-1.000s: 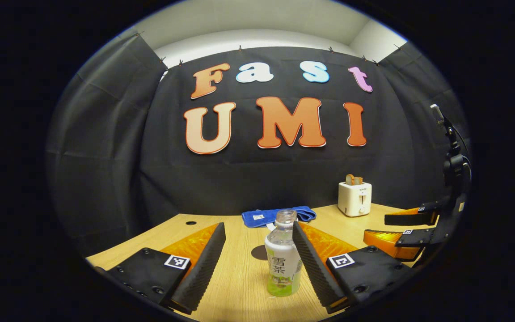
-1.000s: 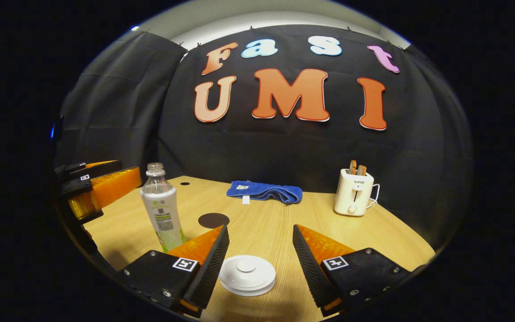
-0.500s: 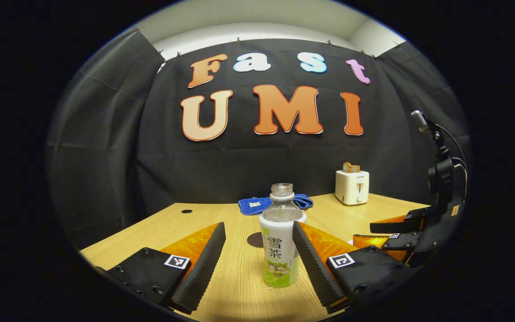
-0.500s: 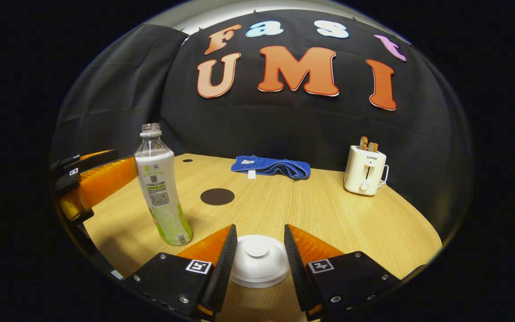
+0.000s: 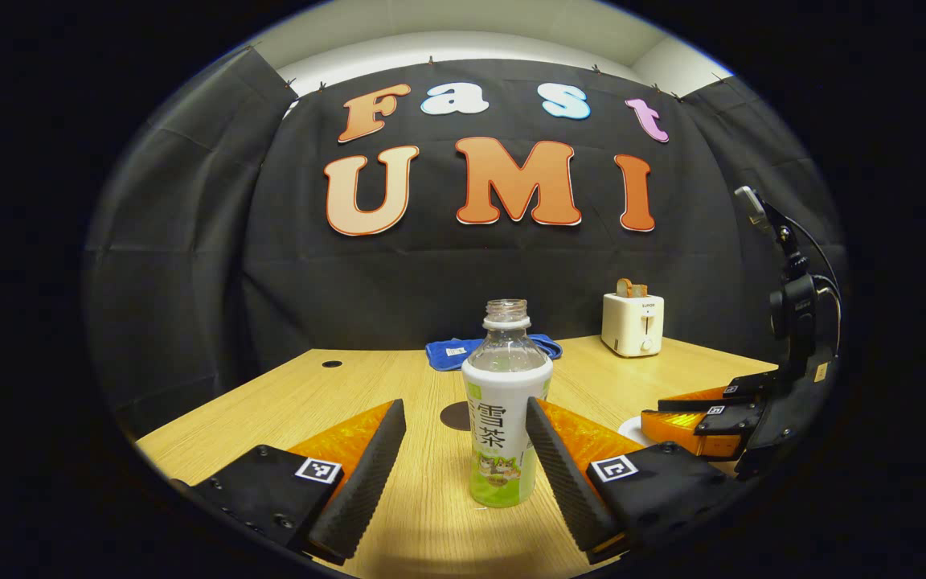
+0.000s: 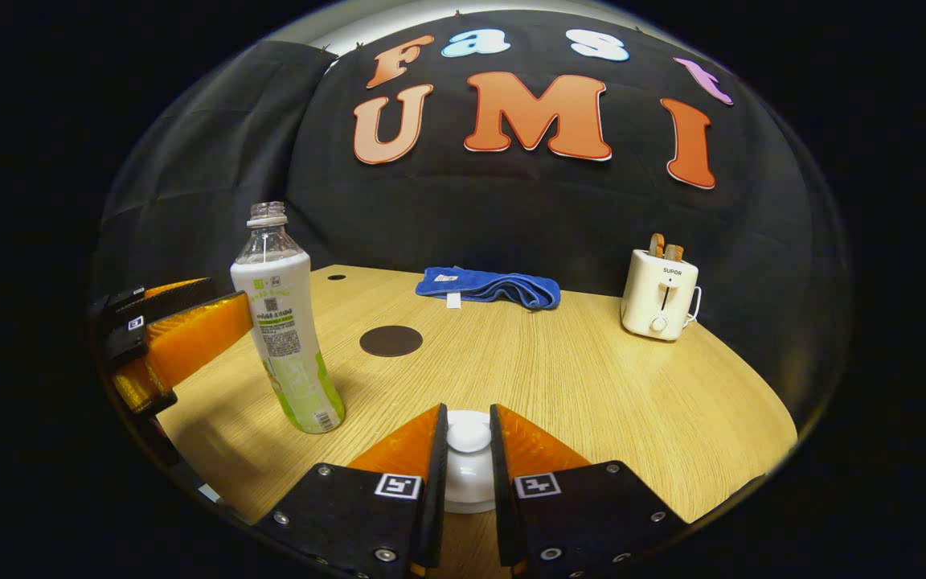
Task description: Open the teacup lid with one hand, grasp the water bottle and pour water into the teacup with the other hand; after pouring, place the water bottle on the coaster and then close the teacup lid.
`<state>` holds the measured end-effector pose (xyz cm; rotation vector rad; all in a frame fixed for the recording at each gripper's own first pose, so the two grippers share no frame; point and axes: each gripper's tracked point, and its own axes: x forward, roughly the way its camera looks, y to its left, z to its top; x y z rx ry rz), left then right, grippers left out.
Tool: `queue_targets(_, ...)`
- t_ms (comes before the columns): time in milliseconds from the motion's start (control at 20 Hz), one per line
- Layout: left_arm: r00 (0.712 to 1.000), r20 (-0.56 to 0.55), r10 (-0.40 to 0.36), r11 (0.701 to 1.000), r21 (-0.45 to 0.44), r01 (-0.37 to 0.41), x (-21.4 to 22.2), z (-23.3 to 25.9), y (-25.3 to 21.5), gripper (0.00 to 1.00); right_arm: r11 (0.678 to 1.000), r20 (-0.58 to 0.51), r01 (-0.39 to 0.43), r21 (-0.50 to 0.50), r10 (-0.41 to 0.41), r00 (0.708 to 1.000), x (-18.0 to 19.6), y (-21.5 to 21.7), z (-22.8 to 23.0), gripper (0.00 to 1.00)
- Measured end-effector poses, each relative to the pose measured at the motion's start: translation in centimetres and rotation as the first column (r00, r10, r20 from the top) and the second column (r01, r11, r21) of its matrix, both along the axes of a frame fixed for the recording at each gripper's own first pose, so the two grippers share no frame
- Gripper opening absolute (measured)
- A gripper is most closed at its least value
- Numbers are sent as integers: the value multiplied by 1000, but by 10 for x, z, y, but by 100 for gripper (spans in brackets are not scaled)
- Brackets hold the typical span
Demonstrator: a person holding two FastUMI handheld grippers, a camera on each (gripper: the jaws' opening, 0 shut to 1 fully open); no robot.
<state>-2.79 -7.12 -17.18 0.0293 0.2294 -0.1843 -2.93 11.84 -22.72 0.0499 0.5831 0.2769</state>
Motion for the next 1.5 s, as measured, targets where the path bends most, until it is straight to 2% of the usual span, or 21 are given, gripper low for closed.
queue_targets(250, 1000, -13, -17, 1000, -4, 17, 0, -5, -7, 94, 999, -22, 8, 42, -7, 1000, 2, 0, 0, 21)
queue_targets(700, 994, -96, -52, 997, -54, 47, 11, -34, -23, 97, 995, 57, 42, 92, -47, 997, 10, -19, 32, 21)
queue_targets(1100, 987, -144, -72, 997, -47, 66, 26, -64, -34, 95, 991, 90, 90, 103, -100, 991, 13, -46, 46, 21)
queue_targets(1300, 986, -156, -65, 998, -30, 61, 28, -68, -35, 72, 989, 94, 108, 104, -118, 989, 11, -56, 48, 21)
queue_targets(1500, 986, -159, -40, 997, 56, 50, 31, -66, -28, 67, 987, 111, 116, 107, -128, 986, 9, -64, 55, 21)
